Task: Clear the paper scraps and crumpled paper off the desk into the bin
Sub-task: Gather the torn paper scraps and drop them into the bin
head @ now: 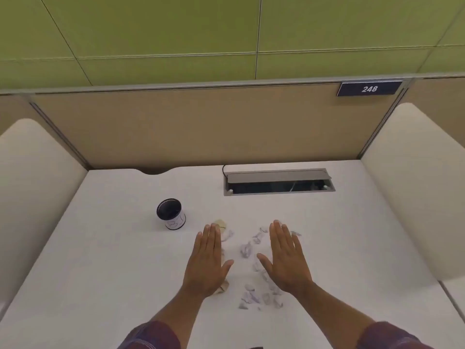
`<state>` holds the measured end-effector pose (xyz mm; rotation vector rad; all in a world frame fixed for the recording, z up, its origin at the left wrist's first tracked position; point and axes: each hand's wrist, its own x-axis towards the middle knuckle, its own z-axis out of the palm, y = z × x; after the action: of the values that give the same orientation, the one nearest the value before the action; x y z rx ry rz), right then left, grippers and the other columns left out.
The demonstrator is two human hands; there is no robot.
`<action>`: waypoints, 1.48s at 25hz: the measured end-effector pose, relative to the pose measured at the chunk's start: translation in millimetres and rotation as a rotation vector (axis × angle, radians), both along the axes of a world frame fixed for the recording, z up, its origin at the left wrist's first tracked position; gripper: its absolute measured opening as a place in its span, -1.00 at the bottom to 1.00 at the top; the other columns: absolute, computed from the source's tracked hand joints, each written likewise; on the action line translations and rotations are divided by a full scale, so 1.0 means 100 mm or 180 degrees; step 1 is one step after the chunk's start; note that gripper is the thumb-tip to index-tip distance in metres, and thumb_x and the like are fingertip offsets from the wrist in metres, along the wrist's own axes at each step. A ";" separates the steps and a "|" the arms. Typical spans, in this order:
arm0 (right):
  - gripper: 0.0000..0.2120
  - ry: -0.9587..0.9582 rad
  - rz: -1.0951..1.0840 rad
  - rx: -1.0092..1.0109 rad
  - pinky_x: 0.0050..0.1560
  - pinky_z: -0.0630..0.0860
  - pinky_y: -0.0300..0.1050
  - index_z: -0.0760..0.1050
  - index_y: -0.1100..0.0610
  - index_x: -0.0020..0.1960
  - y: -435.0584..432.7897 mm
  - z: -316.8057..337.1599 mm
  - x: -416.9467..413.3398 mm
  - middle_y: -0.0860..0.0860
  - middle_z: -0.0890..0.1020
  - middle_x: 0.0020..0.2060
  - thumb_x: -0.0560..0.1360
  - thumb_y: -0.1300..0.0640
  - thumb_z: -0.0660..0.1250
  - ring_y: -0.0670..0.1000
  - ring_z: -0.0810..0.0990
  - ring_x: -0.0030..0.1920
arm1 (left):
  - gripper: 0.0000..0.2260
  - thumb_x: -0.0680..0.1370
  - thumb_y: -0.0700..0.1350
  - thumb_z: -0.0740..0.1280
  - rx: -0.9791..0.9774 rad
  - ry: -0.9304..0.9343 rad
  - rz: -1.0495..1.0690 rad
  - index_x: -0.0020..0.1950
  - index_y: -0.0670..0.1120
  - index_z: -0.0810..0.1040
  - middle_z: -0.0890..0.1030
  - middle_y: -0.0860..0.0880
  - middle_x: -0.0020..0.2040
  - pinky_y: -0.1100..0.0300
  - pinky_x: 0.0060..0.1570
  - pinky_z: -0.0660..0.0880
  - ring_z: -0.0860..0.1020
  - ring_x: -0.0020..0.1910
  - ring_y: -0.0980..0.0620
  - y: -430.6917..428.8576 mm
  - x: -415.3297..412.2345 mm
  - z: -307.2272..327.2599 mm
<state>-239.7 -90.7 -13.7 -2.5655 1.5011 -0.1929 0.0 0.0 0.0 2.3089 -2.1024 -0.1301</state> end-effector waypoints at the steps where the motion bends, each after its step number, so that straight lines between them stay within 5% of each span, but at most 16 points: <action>1: -0.18 0.0034 -0.0007 0.0067 0.58 -0.18 0.07 -0.17 0.08 0.65 0.04 -0.02 -0.01 0.00 -0.16 0.65 0.60 -0.38 -0.03 0.07 -0.16 0.65 | -0.18 0.65 0.31 0.04 0.0039 -0.0008 -0.0001 0.65 -0.26 -0.07 -0.04 -0.24 0.69 -0.14 0.61 -0.03 -0.05 0.68 -0.22 0.03 -0.02 -0.05; 7: -0.18 0.0141 -0.0096 0.0403 0.59 0.00 0.09 -0.25 0.04 0.64 0.07 -0.08 -0.02 -0.02 -0.18 0.65 0.59 -0.41 -0.10 0.06 -0.17 0.64 | -0.19 0.64 0.35 -0.02 0.0384 0.0074 -0.0010 0.67 -0.19 -0.10 -0.10 -0.22 0.70 -0.11 0.61 -0.10 -0.13 0.68 -0.20 0.01 -0.12 -0.19; 13: -0.21 0.0330 -0.0343 0.0857 0.33 0.47 0.19 -0.05 0.05 0.63 -0.20 -0.06 -0.11 0.06 0.09 0.63 0.56 -0.38 -0.01 0.14 0.16 0.59 | -0.21 0.63 0.32 0.08 0.0749 0.0401 -0.0036 0.68 -0.09 -0.13 -0.10 -0.16 0.70 -0.11 0.66 0.03 -0.06 0.69 -0.20 -0.39 -0.26 -0.27; 24: -0.19 0.0428 -0.1002 0.1483 0.25 0.50 0.22 0.03 0.09 0.59 -1.19 -0.31 -0.09 0.15 0.16 0.56 0.54 -0.37 0.13 0.25 0.24 0.48 | -0.25 0.63 0.24 0.19 0.1407 0.0690 0.0220 0.67 -0.06 -0.06 -0.04 -0.17 0.70 -0.13 0.51 0.32 0.16 0.62 -0.29 -1.07 -0.24 -0.54; 31: -0.22 0.0571 -0.0730 0.1570 0.18 0.54 0.18 0.17 0.11 0.52 -1.18 -0.40 0.42 0.14 0.33 0.41 0.52 -0.39 0.15 0.23 0.36 0.36 | -0.43 0.63 0.11 0.26 0.1224 0.1247 0.0385 0.59 -0.03 0.20 0.26 -0.15 0.55 -0.11 0.34 0.49 0.32 0.48 -0.21 -1.13 -0.32 -0.60; 37: -0.68 0.0628 -0.0237 0.1513 0.04 0.59 0.08 0.43 0.08 0.31 -0.99 -0.41 0.69 0.11 0.38 0.28 0.61 -0.03 0.24 0.18 0.41 0.26 | -0.68 0.71 0.04 0.15 0.0923 0.1639 0.0610 0.25 -0.11 0.59 0.48 -0.15 0.31 -0.13 0.22 0.57 0.49 0.27 -0.16 -1.14 -0.39 -0.68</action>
<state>-170.8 -189.4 -54.3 -2.1973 1.4865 0.3753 -39.1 -113.6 -68.0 2.2698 -1.6868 -0.9651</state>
